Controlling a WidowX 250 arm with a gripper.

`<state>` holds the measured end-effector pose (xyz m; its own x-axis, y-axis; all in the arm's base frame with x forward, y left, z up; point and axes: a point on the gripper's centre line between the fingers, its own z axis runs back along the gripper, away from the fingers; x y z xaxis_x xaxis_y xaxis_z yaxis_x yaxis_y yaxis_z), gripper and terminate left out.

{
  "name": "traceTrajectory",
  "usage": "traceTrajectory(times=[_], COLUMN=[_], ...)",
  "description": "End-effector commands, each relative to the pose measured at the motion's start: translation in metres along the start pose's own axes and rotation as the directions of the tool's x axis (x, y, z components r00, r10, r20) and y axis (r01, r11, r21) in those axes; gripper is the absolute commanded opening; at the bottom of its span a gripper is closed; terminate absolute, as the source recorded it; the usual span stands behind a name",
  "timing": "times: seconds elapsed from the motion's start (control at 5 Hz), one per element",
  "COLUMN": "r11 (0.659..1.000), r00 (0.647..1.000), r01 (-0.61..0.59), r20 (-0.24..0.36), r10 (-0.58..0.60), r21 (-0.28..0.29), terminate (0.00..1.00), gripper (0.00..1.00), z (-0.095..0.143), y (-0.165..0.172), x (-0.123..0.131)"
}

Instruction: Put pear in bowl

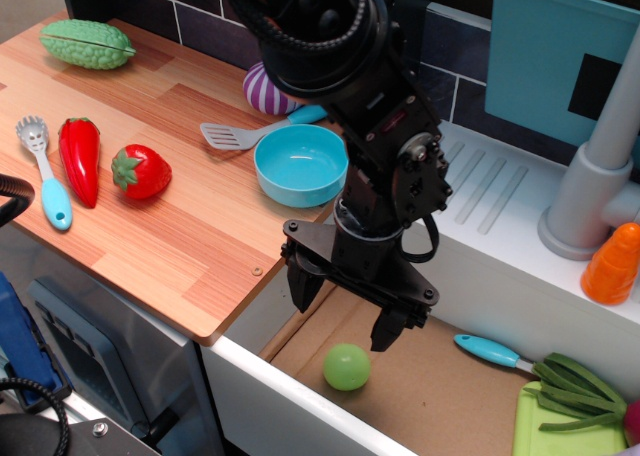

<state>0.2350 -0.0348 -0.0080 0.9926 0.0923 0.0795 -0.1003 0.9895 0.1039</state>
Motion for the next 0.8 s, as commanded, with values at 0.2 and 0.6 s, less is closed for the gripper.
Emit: traceTrajectory(times=[0.2,0.6], r11=[0.999,0.997], r00=[0.999,0.997], r01=[0.010,0.018], r20=[0.047,0.073], r10=[-0.009,-0.013], r21=[-0.030,-0.069], terminate=[0.00,0.00], gripper=[1.00,1.00], z=[-0.017,-0.038], y=[0.002,0.003], x=[0.001,0.003])
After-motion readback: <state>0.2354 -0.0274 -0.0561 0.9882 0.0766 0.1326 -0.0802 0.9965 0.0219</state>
